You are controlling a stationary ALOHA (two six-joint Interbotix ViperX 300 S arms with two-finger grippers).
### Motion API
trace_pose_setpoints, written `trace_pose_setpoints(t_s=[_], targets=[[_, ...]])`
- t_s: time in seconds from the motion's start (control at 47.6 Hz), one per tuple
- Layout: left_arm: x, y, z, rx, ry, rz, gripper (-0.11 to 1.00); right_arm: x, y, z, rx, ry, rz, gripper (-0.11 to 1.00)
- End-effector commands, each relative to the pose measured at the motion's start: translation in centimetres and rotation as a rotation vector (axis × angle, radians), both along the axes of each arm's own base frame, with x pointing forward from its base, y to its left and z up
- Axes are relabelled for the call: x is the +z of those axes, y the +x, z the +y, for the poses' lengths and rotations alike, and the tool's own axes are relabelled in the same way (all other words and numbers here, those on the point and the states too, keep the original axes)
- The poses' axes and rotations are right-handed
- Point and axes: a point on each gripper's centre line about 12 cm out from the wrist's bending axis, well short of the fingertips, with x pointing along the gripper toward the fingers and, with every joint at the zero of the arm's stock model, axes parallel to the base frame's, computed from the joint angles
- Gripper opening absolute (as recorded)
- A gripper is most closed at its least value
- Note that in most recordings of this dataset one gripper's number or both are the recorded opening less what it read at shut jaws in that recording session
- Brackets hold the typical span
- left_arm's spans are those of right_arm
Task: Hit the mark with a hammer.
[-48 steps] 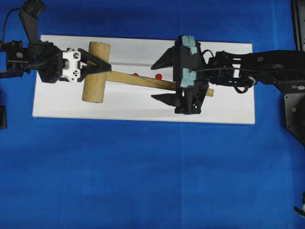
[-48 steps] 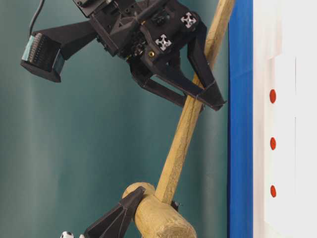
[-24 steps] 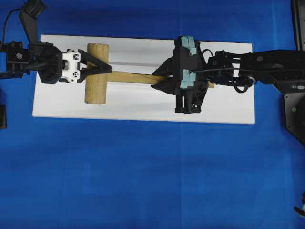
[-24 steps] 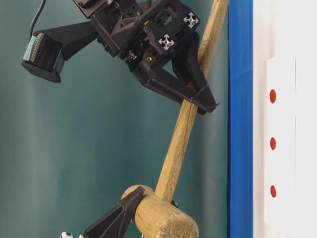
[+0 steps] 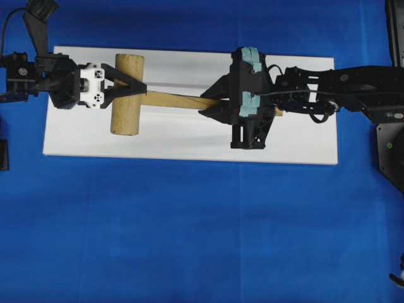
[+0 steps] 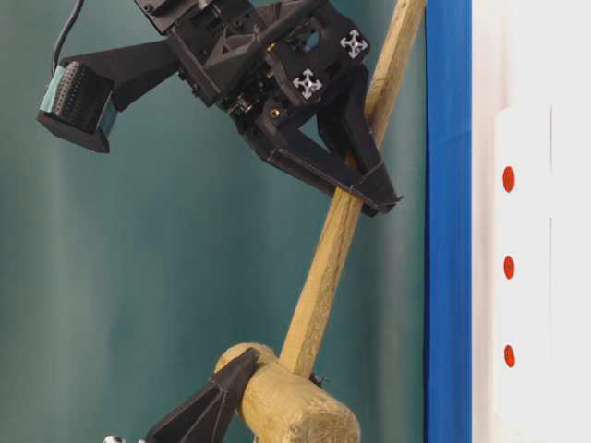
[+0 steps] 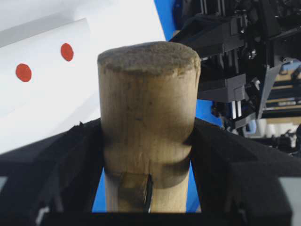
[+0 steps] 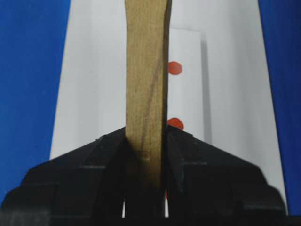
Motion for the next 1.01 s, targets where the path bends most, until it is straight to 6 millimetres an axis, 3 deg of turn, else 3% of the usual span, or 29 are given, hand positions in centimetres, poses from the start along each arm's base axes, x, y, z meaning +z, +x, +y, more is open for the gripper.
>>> trace_pose_setpoints(t_s=[0.0,0.126,0.252,0.336,0.504,0.987], targets=[[1.9,0.3,-0.1,-0.004,0.012,-0.065,0.50,1.4,0.5,0.2,0.007,-0.009,-0.042,0.07],[1.9,0.2,-0.1,-0.004,0.012,-0.065,0.51,1.5,0.4,0.2,0.005,-0.005,-0.042,0.07],[1.9,0.2,-0.4,-0.014,0.004,-0.063,0.84,1.6,0.4,0.2,0.002,-0.002,-0.047,0.07],[1.9,0.2,-0.6,-0.020,0.006,-0.058,0.93,1.6,0.3,0.2,0.002,0.000,-0.048,0.07],[1.8,-0.5,-0.7,-0.021,-0.001,-0.037,0.90,2.0,-0.5,0.3,-0.002,0.008,-0.053,0.07],[2.0,-5.4,-1.5,-0.030,0.002,-0.037,0.89,3.3,-5.3,0.8,-0.013,0.028,-0.091,0.07]])
